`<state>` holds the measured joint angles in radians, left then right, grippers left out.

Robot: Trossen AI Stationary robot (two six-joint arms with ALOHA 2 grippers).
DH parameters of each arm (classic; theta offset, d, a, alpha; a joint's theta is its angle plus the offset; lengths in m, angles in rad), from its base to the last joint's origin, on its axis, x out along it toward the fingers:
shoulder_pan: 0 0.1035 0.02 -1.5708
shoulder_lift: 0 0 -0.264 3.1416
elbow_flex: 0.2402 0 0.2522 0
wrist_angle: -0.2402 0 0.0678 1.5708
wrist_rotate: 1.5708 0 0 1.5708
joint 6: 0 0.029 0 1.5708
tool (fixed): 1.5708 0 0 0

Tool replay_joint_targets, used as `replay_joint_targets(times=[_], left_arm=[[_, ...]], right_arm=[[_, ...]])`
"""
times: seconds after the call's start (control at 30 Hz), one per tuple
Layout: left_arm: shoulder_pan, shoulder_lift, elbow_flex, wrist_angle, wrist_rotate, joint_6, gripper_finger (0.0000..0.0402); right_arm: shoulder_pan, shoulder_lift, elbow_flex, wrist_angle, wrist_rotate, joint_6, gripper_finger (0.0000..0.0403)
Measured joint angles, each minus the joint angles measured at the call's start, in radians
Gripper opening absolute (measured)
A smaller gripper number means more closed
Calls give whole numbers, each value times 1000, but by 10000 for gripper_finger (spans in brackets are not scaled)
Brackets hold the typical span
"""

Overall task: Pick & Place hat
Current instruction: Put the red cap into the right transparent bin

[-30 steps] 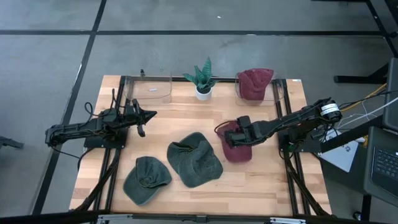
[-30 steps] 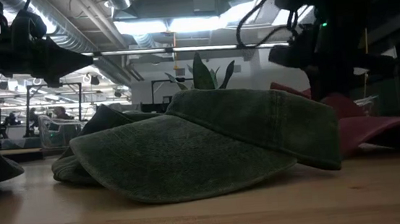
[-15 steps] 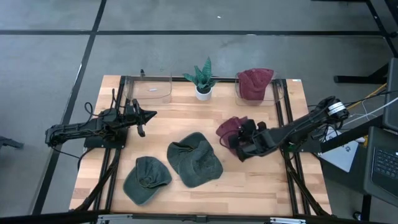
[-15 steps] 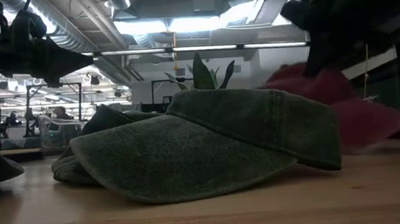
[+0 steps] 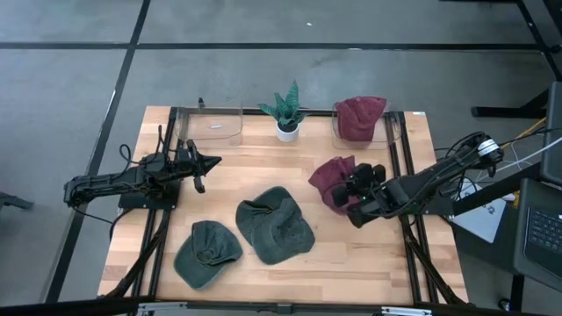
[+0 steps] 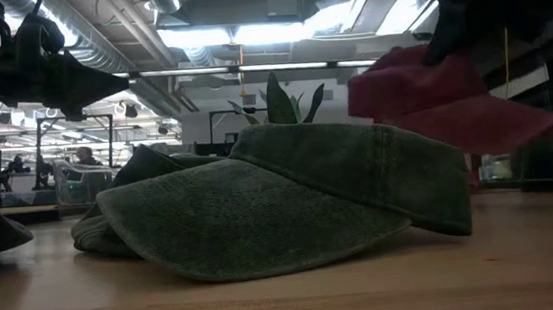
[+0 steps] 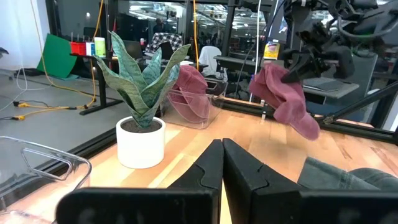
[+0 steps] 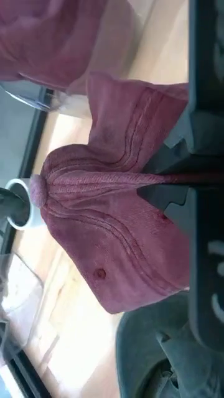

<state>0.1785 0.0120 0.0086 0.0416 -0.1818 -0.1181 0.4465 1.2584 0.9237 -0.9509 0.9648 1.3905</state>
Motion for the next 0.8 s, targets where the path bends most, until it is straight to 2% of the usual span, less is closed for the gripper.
replay_joint_targets(times=[0.4,0.8], left_arm=[[0,0,0,0,0,0,4],[0,0,0,0,0,0,4]], right_arm=[[-96,-141,0,2,118,-130,7],[-291,-238,0,14,260,-231,7]])
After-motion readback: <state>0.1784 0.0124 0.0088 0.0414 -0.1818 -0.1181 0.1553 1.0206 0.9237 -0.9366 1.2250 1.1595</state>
